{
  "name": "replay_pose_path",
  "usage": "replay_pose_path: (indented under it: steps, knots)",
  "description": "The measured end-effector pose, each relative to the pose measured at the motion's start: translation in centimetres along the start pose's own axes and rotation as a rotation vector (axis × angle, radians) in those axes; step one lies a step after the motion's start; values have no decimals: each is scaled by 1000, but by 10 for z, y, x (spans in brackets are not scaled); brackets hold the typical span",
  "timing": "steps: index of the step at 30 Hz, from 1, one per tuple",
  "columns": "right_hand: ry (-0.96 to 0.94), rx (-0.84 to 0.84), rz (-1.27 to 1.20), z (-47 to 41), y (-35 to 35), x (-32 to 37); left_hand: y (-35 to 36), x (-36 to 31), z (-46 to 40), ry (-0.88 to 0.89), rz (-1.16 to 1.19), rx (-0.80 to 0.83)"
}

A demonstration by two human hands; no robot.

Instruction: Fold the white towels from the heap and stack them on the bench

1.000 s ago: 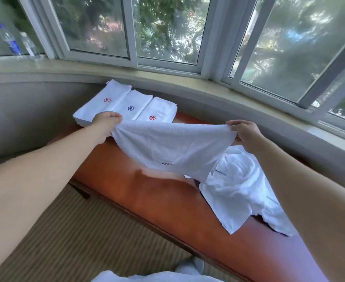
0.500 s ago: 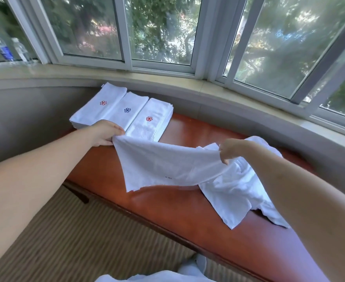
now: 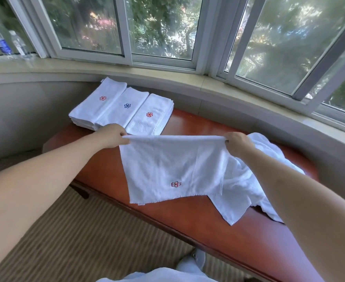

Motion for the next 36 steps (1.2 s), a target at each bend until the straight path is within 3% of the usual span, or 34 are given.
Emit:
replay_pose_path:
  steps: [3, 8, 11, 13, 15, 17, 21, 23, 25, 31, 34, 36]
  knots:
    - [-10, -35, -35, 2, -4, -3, 2, -5, 1, 21, -82, 31]
    - [-2, 488, 123, 21, 33, -7, 43, -15, 15, 24, -236, 506]
    - [130, 547, -6, 24, 43, -20, 53, -14, 20, -100, -111, 722]
    - [173, 500, -116, 20, 39, -24, 52, -13, 19, -180, 29, 816]
    - [146, 421, -144, 13, 27, -25, 42, -14, 7, -206, 149, 787]
    - [129, 364, -130, 1, 17, -28, 27, -15, -11, -201, 233, 650]
    - [120, 164, -189, -36, 16, -34, 3, -17, -55, -141, 130, 219]
    - [154, 6, -230, -54, 30, -39, 11, -14, -73, -140, 211, -65]
    - [224, -31, -329, -64, 63, -40, 42, -6, -84, -187, 359, -181]
    - [173, 424, -412, -52, 211, -24, 195, 17, -90, -361, 444, 167]
    - [200, 563, -401, -34, 264, -29, 258, 30, -81, -449, 489, 330]
    - [249, 595, -425, -24, 288, -35, 284, 40, -77, -511, 503, 353]
Point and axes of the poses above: each hand's wrist, its own z-axis away from the middle knuckle, its own y-axis out of the palm, x = y × z, the point moved 5 cm from there along -z, towards the middle knuckle, and after that the axes turned 10 degrees about x, right-handed, at the moved point
